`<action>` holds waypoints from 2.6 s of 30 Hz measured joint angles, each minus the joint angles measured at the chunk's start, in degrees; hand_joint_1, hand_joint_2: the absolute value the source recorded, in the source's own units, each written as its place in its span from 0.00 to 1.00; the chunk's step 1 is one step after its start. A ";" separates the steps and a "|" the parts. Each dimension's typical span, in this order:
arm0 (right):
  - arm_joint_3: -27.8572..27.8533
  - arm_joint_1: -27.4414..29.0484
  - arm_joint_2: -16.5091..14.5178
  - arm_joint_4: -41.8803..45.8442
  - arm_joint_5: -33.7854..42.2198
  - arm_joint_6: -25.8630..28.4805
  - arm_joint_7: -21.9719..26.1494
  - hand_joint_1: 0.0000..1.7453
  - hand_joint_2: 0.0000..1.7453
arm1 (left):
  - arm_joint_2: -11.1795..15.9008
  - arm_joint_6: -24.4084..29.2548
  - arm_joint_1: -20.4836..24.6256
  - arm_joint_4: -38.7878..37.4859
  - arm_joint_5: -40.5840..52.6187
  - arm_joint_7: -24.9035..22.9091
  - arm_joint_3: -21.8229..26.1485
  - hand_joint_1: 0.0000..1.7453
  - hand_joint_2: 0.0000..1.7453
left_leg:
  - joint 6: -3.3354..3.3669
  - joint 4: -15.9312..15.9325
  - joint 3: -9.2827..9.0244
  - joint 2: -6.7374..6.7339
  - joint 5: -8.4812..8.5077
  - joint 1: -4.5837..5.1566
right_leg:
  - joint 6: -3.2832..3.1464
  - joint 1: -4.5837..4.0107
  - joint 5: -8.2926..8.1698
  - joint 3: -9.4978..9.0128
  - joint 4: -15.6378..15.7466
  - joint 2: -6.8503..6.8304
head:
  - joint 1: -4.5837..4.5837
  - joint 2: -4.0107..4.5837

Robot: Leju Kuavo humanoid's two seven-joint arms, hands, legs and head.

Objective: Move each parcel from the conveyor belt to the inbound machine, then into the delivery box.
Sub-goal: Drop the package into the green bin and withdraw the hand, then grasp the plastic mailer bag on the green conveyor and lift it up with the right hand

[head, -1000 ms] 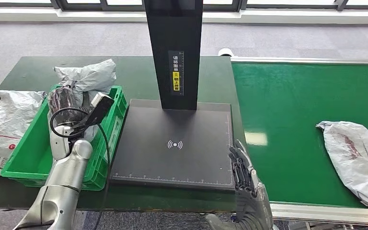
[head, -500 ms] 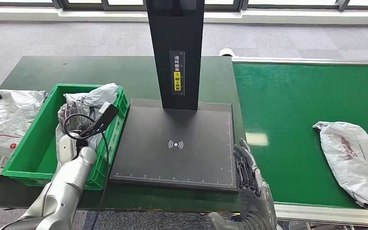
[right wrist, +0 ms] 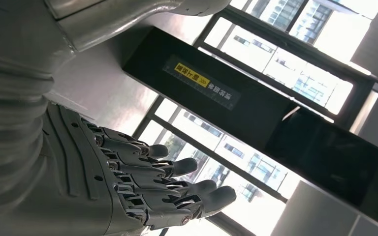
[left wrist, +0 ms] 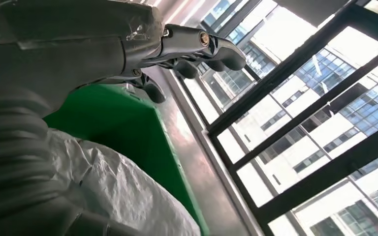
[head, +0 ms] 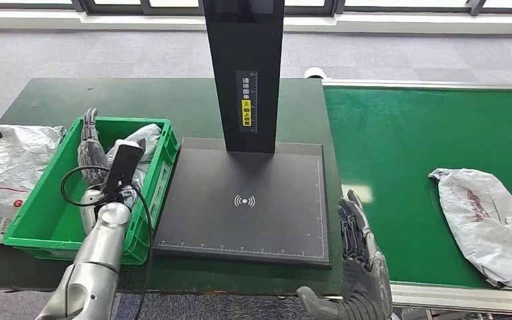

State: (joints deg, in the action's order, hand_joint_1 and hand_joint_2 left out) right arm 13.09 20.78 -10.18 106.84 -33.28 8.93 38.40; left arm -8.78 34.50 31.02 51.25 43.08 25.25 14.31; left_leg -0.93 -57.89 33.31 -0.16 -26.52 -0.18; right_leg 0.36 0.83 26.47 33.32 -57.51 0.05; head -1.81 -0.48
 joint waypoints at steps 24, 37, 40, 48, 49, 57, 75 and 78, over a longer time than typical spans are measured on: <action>-20.83 -10.46 3.78 -15.55 -27.84 15.01 -20.54 0.00 1.00 | -4.15 -15.62 -18.83 25.58 -38.56 11.60 -10.98 0.00 0.00 | 0.09 -0.02 0.02 -0.04 -0.04 0.04 | 0.16 0.04 -0.09 -0.08 0.14 0.05 | 0.02 0.00; -28.15 -34.29 19.60 -62.83 -40.08 22.08 -30.14 0.00 1.00 | -4.72 -25.47 -23.26 30.84 -40.60 14.88 -14.39 0.00 0.00 | 0.29 -0.13 0.10 0.07 0.11 0.05 | 0.30 0.04 -0.21 -0.05 0.14 -0.10 | 0.01 0.00; -28.71 -36.31 22.90 -68.94 -40.30 20.24 -32.65 0.00 1.00 | -4.75 -25.12 -23.28 31.15 -40.49 14.88 -14.39 0.00 0.00 | 0.30 -0.13 0.16 0.18 0.11 0.06 | 0.31 0.05 -0.19 -0.04 0.15 -0.19 | 0.02 0.00; -31.72 -37.20 28.44 -78.47 -38.88 17.67 -35.06 0.00 1.00 | -4.75 -25.11 -23.22 30.75 -40.40 14.88 -14.37 0.00 0.00 | 0.36 -0.14 0.25 0.28 0.06 0.11 | 0.32 0.11 -0.18 0.01 0.17 -0.23 | 0.02 0.00; -31.95 -37.22 28.67 -79.20 -38.98 17.02 -35.86 0.00 1.00 | -4.76 -25.11 -23.23 30.70 -40.15 14.88 -14.37 0.00 0.00 | 0.36 -0.14 0.25 0.28 0.06 0.11 | 0.32 0.11 -0.18 0.01 0.17 -0.23 | 0.02 0.00; -33.11 -38.71 29.04 -83.55 -41.23 10.57 -42.72 0.00 1.00 | -5.10 -25.11 -23.90 30.64 -38.32 14.88 -14.37 0.00 0.00 | 0.37 -0.13 0.23 0.25 0.08 0.11 | 0.32 0.10 -0.18 0.00 0.15 -0.22 | 0.02 0.00; -33.11 -41.46 26.50 -86.20 -43.96 5.37 -38.82 1.00 1.00 | -5.25 -23.69 -27.84 30.82 -36.78 14.88 -14.37 0.00 0.00 | 0.46 -0.16 0.16 0.20 0.06 0.11 | 0.39 0.11 -0.22 -0.14 0.18 -0.18 | 0.02 0.00; -33.11 -42.65 25.76 -86.20 -44.39 7.06 -38.20 1.00 1.00 | -5.55 -23.27 -29.05 31.90 -36.57 14.88 -14.37 0.00 0.00 | 0.45 -0.16 0.16 0.20 0.07 0.11 | 0.39 0.10 -0.23 -0.12 0.17 -0.18 | 0.02 0.00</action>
State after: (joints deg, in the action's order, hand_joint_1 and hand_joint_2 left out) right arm -20.02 -21.87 15.58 20.63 -77.67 15.99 0.20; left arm -14.33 11.22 1.97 83.15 6.51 40.13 -0.07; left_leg -0.48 -58.05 33.47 0.03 -26.45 -0.08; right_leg 0.74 0.93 26.24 33.20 -57.34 -0.13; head -1.79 -0.48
